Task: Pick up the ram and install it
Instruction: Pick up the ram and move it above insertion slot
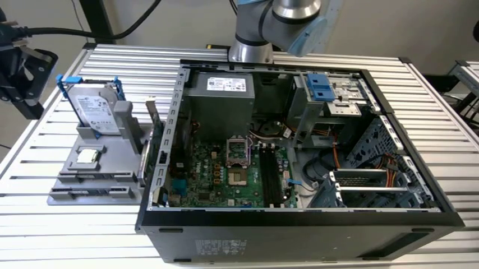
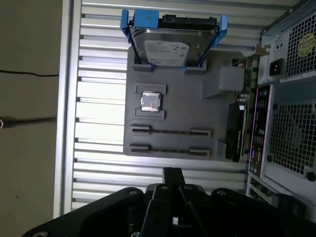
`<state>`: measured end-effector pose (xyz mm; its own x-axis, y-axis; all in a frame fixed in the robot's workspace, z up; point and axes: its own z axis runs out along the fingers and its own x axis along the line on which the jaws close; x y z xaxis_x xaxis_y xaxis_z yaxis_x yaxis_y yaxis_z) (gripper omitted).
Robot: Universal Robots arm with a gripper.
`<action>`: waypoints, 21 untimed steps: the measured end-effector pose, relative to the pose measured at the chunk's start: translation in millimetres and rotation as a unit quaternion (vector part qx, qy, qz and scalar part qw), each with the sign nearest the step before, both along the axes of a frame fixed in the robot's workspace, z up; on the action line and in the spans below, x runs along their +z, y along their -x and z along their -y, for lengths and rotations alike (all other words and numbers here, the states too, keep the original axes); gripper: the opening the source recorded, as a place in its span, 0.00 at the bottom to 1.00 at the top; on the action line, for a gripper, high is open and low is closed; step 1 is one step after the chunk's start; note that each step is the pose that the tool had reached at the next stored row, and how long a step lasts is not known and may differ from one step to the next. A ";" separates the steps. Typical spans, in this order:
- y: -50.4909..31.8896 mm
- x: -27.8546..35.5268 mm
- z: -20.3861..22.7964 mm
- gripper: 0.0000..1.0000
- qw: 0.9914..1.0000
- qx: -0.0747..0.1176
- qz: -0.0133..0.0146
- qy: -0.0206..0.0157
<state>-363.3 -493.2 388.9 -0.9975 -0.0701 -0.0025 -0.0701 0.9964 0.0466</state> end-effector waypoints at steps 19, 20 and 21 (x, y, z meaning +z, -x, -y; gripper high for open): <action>0.5 -0.1 0.0 0.00 0.995 0.101 0.000 0.000; 0.6 0.0 0.0 0.00 0.994 0.105 0.000 0.000; 0.6 0.0 0.0 0.00 0.994 0.109 0.000 0.000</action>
